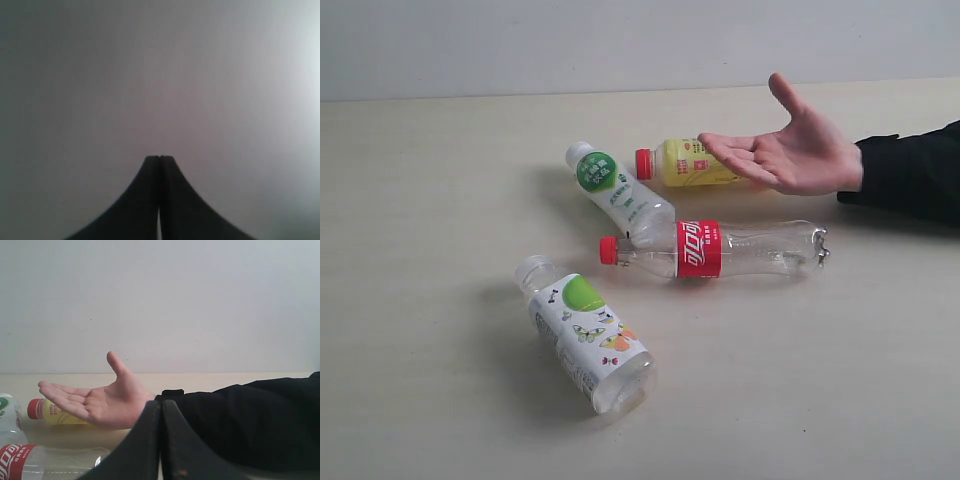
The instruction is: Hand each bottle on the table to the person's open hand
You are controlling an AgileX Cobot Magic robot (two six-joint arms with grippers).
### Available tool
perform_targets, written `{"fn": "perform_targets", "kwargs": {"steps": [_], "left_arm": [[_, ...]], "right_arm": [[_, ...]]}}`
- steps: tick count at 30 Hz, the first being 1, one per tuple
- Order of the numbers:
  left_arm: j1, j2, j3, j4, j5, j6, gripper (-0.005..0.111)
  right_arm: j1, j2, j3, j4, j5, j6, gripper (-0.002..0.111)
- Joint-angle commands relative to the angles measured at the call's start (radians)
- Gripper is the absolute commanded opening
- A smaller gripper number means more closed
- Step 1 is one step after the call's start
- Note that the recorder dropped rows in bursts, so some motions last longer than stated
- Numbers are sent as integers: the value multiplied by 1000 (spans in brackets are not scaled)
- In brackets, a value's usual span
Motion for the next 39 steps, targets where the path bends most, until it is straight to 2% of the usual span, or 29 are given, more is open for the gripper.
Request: {"fn": "perform_targets", "kwargs": {"steps": [1, 5, 8, 12, 13, 14, 17, 19, 23, 24, 25, 26, 28, 30, 31, 33, 36, 39], "left_arm": [[-7, 187, -143, 180, 34, -127, 0], [-7, 347, -306, 428, -6, -161, 0], [-7, 465, -437, 601, -102, -190, 0], [-7, 618, -653, 1133, -207, -254, 0], [-7, 654, -688, 1229, -211, -251, 0], [-7, 681, -716, 1229, -206, -224, 0], [-7, 755, -758, 1229, -27, -20, 0], [-7, 812, -777, 1229, 172, 117, 0], [-38, 945, -777, 1229, 812, 463, 0], [-56, 992, -783, 1199, 954, 519, 0], [-74, 1040, -796, 1104, 1044, 582, 0], [-93, 1089, -823, 945, 1125, 704, 0], [-137, 1171, -906, 549, 1256, 1047, 0], [-186, 1243, -994, 78, 1440, 1526, 0], [-204, 1264, -1024, -74, 1531, 1720, 0], [-245, 1295, -1075, -337, 1605, 1917, 0], [-320, 1298, -1105, -516, 1584, 1984, 0], [-411, 1301, -1108, -543, 1558, 2043, 0]], "right_arm": [[3, 2, 4, 0, -11, 1, 0], [3, 2, 4, 0, -11, 1, 0], [3, 2, 4, 0, -11, 1, 0], [3, 2, 4, -2, -11, 1, 0], [3, 2, 4, -2, -11, 1, 0], [3, 2, 4, -2, -11, 1, 0], [3, 2, 4, -2, -11, 1, 0], [3, 2, 4, -2, -11, 1, 0], [3, 2, 4, -2, -11, 1, 0], [3, 2, 4, -2, -11, 1, 0], [3, 2, 4, 0, -11, 1, 0], [3, 2, 4, 0, -11, 1, 0], [3, 2, 4, 0, -11, 1, 0], [3, 2, 4, 0, -11, 1, 0], [3, 2, 4, 0, -11, 1, 0], [3, 2, 4, 0, -11, 1, 0], [3, 2, 4, 0, -11, 1, 0], [3, 2, 4, 0, -11, 1, 0]]}}
